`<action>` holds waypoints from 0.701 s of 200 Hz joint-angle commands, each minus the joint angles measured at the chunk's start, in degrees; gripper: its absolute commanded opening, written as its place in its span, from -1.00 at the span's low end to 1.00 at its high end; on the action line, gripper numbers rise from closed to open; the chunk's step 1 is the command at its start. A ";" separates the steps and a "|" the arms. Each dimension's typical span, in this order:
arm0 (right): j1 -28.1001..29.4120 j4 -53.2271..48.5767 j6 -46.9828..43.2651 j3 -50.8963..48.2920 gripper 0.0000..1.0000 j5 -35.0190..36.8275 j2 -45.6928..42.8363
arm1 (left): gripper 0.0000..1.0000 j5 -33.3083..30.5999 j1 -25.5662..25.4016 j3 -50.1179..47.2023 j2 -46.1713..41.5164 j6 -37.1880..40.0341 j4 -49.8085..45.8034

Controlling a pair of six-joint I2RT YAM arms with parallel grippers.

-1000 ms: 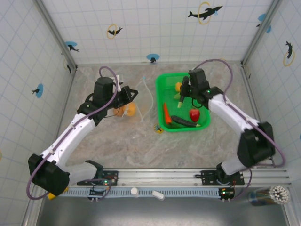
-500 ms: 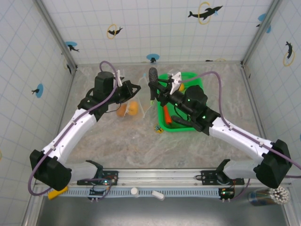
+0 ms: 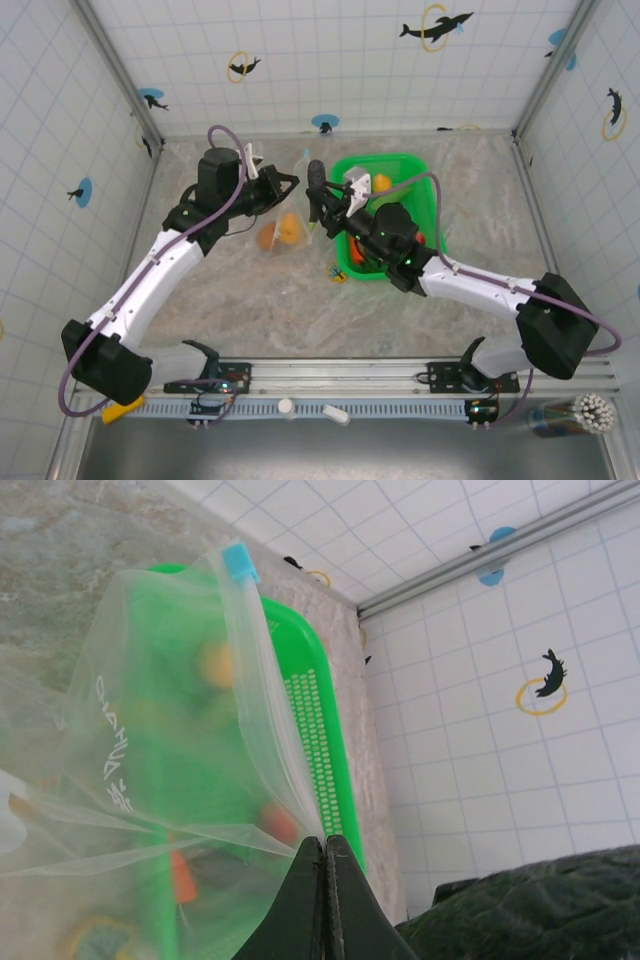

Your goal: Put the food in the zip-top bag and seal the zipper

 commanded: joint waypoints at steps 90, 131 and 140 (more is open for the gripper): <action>1.13 -0.41 6.02 0.15 0.37 -1.13 2.75 | -1.00 -0.43 0.24 0.59 -1.10 -0.04 2.21; 0.39 -1.24 5.63 0.14 0.36 -1.04 1.59 | -1.00 -0.82 0.50 0.54 -1.54 0.45 1.97; 0.21 -1.40 5.65 0.13 0.35 -1.20 1.34 | -1.00 -0.89 0.51 0.28 -1.72 0.52 2.01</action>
